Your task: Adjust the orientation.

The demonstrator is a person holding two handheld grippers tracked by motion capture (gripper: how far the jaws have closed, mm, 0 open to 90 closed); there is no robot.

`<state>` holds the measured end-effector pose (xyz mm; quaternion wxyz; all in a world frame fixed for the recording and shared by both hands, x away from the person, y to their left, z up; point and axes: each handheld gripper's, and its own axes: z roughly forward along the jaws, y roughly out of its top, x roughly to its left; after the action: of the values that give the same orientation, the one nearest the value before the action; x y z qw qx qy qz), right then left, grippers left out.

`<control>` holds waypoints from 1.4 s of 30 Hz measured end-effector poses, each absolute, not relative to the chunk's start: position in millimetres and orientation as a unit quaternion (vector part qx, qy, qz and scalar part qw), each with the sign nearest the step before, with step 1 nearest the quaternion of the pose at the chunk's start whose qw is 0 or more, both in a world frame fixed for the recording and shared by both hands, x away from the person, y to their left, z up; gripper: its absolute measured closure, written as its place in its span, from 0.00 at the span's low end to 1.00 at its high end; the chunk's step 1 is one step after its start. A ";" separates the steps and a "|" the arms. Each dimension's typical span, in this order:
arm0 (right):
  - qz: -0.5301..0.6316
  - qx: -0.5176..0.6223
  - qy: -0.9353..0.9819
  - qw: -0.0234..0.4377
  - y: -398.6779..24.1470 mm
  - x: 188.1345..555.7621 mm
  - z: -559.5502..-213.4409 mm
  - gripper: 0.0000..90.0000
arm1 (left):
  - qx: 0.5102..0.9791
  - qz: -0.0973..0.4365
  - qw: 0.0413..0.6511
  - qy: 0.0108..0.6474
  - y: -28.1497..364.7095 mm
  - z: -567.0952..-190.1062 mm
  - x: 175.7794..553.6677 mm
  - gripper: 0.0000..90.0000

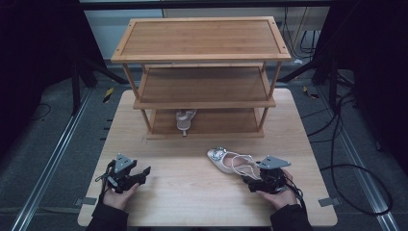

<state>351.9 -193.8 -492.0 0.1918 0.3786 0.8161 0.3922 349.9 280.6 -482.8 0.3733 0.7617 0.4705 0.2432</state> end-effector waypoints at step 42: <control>0.455 0.434 0.754 0.190 -175.0 347.8 -463.6 0.45 | 0.760 0.242 0.375 0.473 281.3 -483.2 351.8 0.41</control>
<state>347.8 -175.0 -463.6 0.1899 0.4340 0.7543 0.4546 351.8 281.3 -483.2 0.3751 0.7600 0.4725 0.2415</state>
